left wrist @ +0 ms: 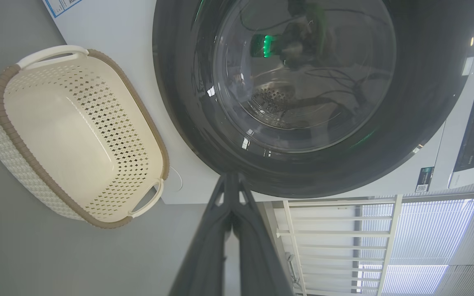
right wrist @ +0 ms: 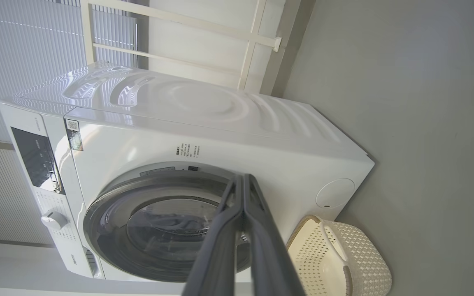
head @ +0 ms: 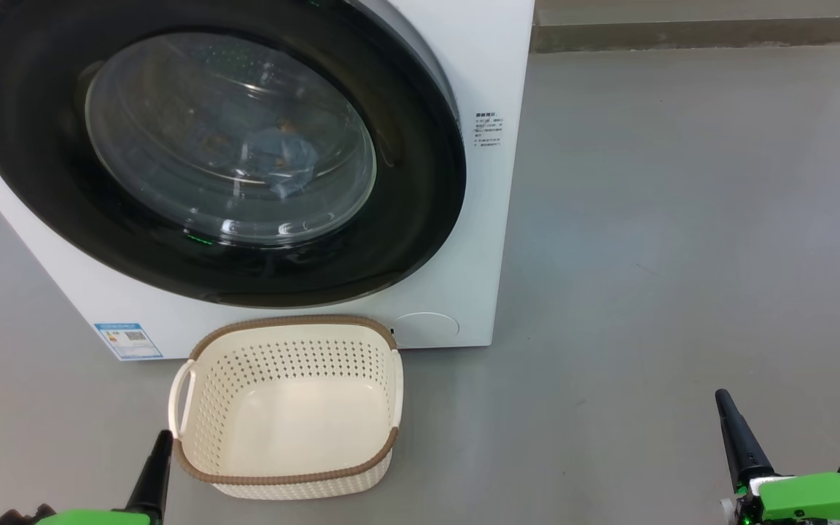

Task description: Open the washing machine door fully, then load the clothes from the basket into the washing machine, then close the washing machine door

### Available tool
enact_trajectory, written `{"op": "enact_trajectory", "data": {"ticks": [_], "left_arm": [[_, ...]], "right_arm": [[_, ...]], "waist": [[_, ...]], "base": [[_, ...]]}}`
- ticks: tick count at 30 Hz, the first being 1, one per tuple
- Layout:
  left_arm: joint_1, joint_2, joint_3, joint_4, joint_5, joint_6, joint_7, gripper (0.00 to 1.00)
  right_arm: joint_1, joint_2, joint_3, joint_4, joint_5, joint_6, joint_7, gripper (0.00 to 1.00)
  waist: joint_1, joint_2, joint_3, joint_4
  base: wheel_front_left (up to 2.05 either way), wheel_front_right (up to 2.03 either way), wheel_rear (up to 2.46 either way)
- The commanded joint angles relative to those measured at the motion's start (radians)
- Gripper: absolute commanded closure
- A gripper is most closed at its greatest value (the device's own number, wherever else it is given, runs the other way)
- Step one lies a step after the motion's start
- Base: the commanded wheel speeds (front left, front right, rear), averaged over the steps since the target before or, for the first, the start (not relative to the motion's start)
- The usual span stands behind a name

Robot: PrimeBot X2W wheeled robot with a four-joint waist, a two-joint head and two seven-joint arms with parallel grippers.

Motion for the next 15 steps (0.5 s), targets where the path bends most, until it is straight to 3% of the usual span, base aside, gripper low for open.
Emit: {"op": "enact_trajectory", "data": {"ticks": [1, 15], "left_arm": [[-0.048, 0.010, 0.034, -0.031, -0.026, -0.002, 0.010, 1.00], [-0.067, 0.009, 0.051, -0.036, -0.187, -0.003, 0.054, 1.00]], "right_arm": [[-0.049, -0.006, 0.013, -0.033, 0.024, -0.001, 0.011, 1.00], [-0.060, 0.014, -0.003, -0.047, 0.159, -0.001, 0.055, 1.00]], "waist": [[0.0000, 0.0000, 0.000, 0.000], [0.0000, 0.0000, -0.003, -0.001]], "base": [[0.00, 0.00, 0.00], [0.00, 0.00, 0.00]]}}
